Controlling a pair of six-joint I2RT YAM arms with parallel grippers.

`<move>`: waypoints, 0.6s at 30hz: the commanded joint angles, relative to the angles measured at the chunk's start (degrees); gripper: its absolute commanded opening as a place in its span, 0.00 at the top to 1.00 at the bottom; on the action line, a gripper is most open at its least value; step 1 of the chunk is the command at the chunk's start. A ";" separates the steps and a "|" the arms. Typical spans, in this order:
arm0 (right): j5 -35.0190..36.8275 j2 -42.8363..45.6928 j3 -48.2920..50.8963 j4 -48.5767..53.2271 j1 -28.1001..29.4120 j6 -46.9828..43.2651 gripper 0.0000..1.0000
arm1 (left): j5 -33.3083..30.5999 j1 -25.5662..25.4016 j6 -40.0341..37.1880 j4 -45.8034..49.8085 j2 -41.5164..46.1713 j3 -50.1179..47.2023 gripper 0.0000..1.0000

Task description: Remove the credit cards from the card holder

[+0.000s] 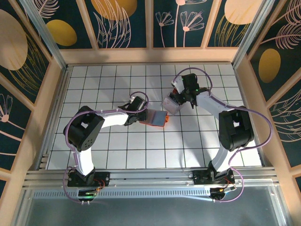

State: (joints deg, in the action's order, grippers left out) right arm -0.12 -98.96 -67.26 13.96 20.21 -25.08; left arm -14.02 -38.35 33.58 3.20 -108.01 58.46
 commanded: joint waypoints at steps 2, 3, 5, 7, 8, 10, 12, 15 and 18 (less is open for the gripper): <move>0.08 -0.02 -1.46 0.54 -0.53 1.23 0.81 | 2.29 0.73 -0.78 3.77 -3.74 -1.31 0.29; -0.04 0.40 -1.45 0.31 -0.55 1.58 0.80 | 2.24 0.75 -0.71 3.74 -3.75 -1.25 0.29; -0.46 1.31 -1.30 -0.06 -0.57 2.17 0.79 | 2.16 0.73 -0.72 3.83 -3.70 -1.35 0.29; -0.67 2.41 -1.18 -0.41 -0.59 3.04 0.78 | 2.07 0.73 -0.71 3.83 -3.59 -1.43 0.29; -0.71 3.05 -1.12 -0.58 -0.56 3.59 0.78 | 2.04 0.73 -0.71 3.92 -3.52 -1.47 0.29; -0.76 4.47 -1.02 -1.01 -0.61 5.21 0.78 | 2.07 0.74 -0.51 3.92 -3.42 -1.66 0.29; -0.76 6.16 -0.87 -1.28 -0.53 8.01 0.78 | 2.37 0.75 -0.34 3.83 -3.31 -1.82 0.29; -0.14 9.00 -0.44 -1.41 -0.50 15.36 0.79 | 3.31 0.73 0.23 3.40 -2.87 -2.38 0.29; 0.82 11.80 0.70 -0.69 -0.38 25.32 0.80 | 5.14 0.74 1.65 2.48 -1.93 -4.14 0.29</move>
State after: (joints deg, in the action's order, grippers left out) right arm -0.01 -90.83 -67.22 13.91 20.01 -10.74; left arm -13.58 -38.24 33.85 2.90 -107.81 58.13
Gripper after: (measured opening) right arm 0.200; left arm 0.714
